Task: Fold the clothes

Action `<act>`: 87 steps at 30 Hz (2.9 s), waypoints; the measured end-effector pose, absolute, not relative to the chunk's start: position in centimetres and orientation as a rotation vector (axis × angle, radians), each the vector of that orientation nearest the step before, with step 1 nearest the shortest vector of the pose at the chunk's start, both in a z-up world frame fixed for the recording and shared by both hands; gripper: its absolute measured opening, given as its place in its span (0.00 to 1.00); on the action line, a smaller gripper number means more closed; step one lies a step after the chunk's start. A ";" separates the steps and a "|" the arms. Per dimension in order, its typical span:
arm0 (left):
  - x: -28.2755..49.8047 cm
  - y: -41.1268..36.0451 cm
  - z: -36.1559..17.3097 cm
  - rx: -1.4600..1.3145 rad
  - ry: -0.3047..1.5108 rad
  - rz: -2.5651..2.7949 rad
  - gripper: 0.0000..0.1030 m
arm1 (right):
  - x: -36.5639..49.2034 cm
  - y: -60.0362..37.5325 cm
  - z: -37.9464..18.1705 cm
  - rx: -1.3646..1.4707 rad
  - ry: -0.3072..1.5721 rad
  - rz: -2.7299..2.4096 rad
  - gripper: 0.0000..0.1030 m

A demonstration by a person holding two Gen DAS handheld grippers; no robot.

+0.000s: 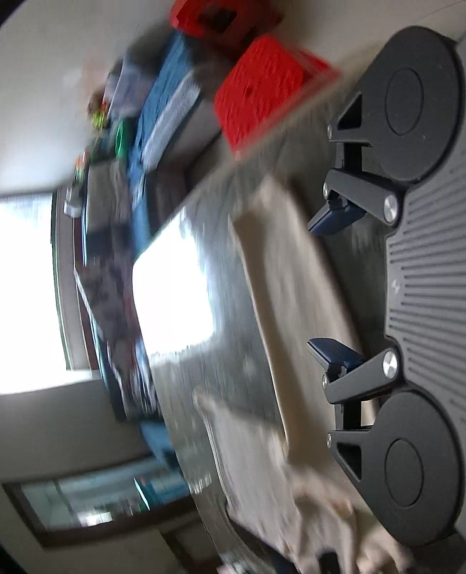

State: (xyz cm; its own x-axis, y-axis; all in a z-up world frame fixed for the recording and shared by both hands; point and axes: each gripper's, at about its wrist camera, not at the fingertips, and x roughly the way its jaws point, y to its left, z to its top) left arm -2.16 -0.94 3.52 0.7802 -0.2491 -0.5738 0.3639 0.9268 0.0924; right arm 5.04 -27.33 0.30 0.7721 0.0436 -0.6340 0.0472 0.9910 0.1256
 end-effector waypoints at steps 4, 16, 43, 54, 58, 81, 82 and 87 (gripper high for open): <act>-2.0 -1.8 3.3 0.216 0.600 -0.338 1.00 | 6.3 -30.1 -0.5 0.183 0.688 -0.082 0.58; -1.9 -3.8 2.8 0.248 0.621 -0.357 1.00 | 8.0 -31.3 -1.5 0.174 0.664 -0.145 0.30; -1.9 -5.7 1.6 0.315 0.619 -0.399 1.00 | 5.6 -28.9 7.1 0.158 0.470 0.043 0.04; -3.5 2.4 3.5 0.209 0.556 -0.228 1.00 | 4.8 -19.7 12.6 0.048 0.407 0.291 0.04; -4.5 5.9 3.8 0.170 0.543 -0.159 1.00 | 5.2 -14.6 12.9 -0.002 0.416 0.394 0.04; -6.9 11.9 3.2 0.082 0.561 -0.073 1.00 | 5.2 0.1 7.8 -0.115 0.574 0.708 0.20; -6.8 11.7 3.2 0.081 0.560 -0.082 1.00 | 5.2 -0.4 8.0 -0.117 0.569 0.695 0.27; -6.4 10.3 3.5 0.099 0.534 -0.123 0.98 | 5.2 -4.0 8.4 -0.153 0.563 0.598 0.52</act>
State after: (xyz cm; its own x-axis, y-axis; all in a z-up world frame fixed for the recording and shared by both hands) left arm -6.39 10.26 3.49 0.8537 -0.0907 -0.5129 0.1425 0.9878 0.0624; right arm 5.22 -3.97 8.44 0.6818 0.4905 -0.5427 -0.5715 0.8203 0.0233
